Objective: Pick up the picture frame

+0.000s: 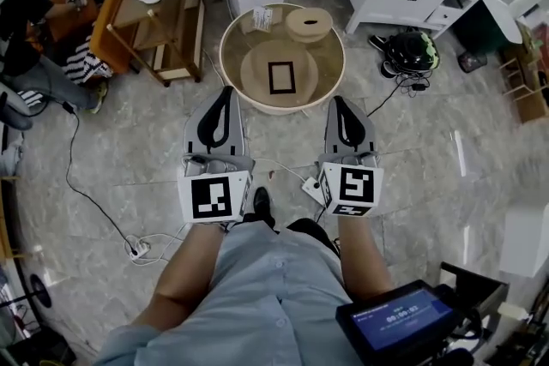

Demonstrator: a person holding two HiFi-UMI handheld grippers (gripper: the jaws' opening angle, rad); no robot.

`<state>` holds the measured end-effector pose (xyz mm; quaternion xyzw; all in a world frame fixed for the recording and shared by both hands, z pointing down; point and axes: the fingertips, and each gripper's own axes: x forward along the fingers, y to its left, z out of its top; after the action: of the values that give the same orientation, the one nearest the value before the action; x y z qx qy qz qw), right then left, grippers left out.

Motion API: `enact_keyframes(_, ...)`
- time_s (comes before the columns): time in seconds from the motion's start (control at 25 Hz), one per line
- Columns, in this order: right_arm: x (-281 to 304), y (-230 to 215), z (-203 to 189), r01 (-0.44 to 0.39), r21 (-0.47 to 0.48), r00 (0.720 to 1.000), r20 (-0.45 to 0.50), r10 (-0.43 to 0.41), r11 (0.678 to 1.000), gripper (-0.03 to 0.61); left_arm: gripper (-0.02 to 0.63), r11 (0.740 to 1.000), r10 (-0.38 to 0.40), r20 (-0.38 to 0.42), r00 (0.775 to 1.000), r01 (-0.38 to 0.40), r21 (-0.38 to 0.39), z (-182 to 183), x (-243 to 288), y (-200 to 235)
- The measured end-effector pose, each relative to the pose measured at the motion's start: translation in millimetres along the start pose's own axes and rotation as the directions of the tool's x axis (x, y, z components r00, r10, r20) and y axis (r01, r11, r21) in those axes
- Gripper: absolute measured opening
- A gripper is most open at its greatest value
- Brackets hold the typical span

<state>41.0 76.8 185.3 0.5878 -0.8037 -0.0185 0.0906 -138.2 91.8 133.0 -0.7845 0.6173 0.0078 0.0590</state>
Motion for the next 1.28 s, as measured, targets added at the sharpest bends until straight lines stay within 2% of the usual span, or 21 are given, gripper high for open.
enact_keyframes(0.24, 38.1, -3.4, 24.9, 0.018, -0.017, 0.999, 0.033, -0.018, 1.0, 0.014, 0.011, 1.0, -0.001, 0.009, 1.0, 0.001, 0.014, 5.1, 26.9, 26.3)
enact_keyframes(0.44, 66.5, -9.9, 22.6, 0.033, -0.015, 0.999, 0.024, -0.033, 0.999, 0.014, 0.011, 1.0, -0.013, -0.014, 1.0, 0.013, 0.013, -6.0, 54.9, 37.3)
enact_keyframes(0.92, 163.3, -57.6, -18.4, 0.025, 0.024, 0.998, -0.051, -0.024, 0.999, 0.014, 0.011, 0.999, -0.04, -0.085, 0.996, 0.042, 0.02, -50.1, 159.5, 32.6)
enact_keyframes(1.12, 210.1, -78.8, -46.3, 0.002, 0.054, 0.995, -0.102, 0.004, 0.999, 0.014, 0.011, 0.999, -0.037, -0.143, 0.989, 0.038, 0.008, -80.1, 205.6, 27.4)
enact_keyframes(1.28, 249.8, -85.4, -68.4, -0.026, 0.072, 0.989, -0.142, 0.036, 0.997, 0.014, 0.011, 0.999, -0.024, -0.177, 0.984, 0.019, -0.033, -104.8, 244.4, 30.1)
